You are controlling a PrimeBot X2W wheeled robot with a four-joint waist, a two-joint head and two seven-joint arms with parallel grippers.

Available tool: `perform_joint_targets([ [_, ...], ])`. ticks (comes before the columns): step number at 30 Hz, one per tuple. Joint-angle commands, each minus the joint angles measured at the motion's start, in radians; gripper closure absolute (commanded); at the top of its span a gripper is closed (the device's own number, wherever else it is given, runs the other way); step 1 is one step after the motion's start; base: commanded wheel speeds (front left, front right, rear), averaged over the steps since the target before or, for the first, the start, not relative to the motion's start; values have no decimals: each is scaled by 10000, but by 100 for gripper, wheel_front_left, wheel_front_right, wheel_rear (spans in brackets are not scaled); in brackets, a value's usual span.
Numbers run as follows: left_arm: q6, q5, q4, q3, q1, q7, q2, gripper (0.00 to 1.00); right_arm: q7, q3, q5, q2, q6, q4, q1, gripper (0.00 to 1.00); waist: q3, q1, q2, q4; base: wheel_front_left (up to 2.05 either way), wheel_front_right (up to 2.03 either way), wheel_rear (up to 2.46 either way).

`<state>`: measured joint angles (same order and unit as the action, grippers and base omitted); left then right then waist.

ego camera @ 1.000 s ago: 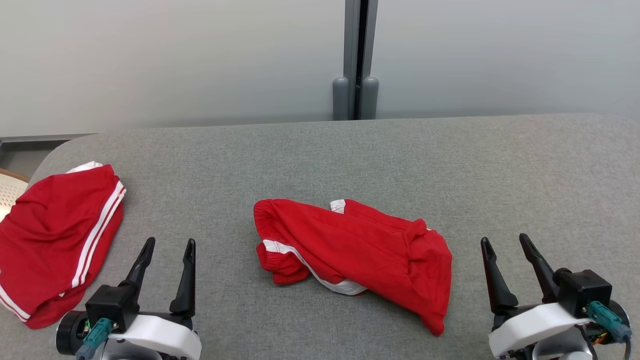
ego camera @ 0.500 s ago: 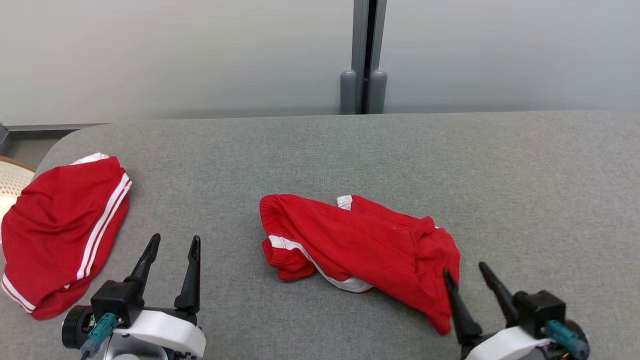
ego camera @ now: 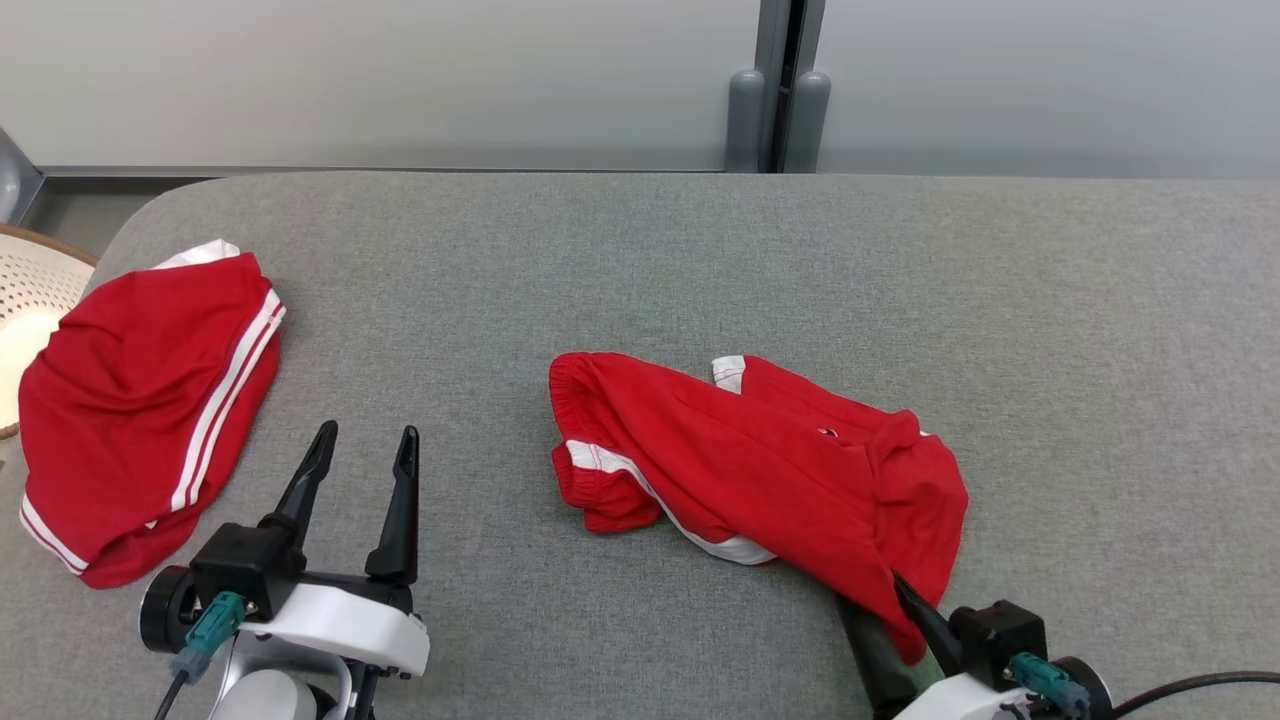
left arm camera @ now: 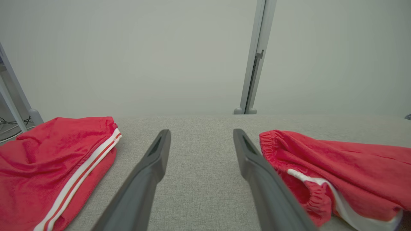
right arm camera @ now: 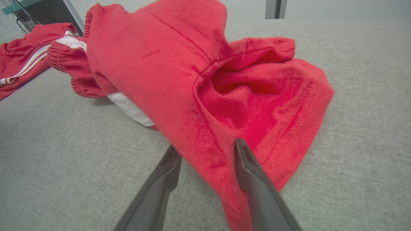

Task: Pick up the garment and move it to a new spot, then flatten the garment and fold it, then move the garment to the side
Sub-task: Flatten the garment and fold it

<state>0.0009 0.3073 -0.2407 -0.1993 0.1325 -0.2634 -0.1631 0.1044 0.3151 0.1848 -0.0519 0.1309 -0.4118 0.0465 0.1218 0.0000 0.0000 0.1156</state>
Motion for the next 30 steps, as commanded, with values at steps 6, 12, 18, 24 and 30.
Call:
perform_joint_targets([
  [6,-164,-197,126,206,247,-17,123,0,326,-517,214,-12,-3,242,491,100,184,0,0,60,0,0,0],
  [12,-292,-325,308,306,490,-17,346,0,195,-1073,5,-187,-3,954,1196,100,529,0,0,173,0,0,0],
  [18,-509,-445,352,274,921,-17,596,0,-277,-1310,-140,-635,-3,1141,2635,100,1138,0,0,532,0,0,0],
  [24,-708,-514,227,265,1288,-17,828,0,-565,-1387,-81,-977,-3,105,4071,55,1584,0,0,887,0,0,0],
  [30,-787,-535,138,341,1358,-17,953,0,-146,-1380,-16,-907,-3,-852,4755,0,1684,0,0,930,0,0,0],
])
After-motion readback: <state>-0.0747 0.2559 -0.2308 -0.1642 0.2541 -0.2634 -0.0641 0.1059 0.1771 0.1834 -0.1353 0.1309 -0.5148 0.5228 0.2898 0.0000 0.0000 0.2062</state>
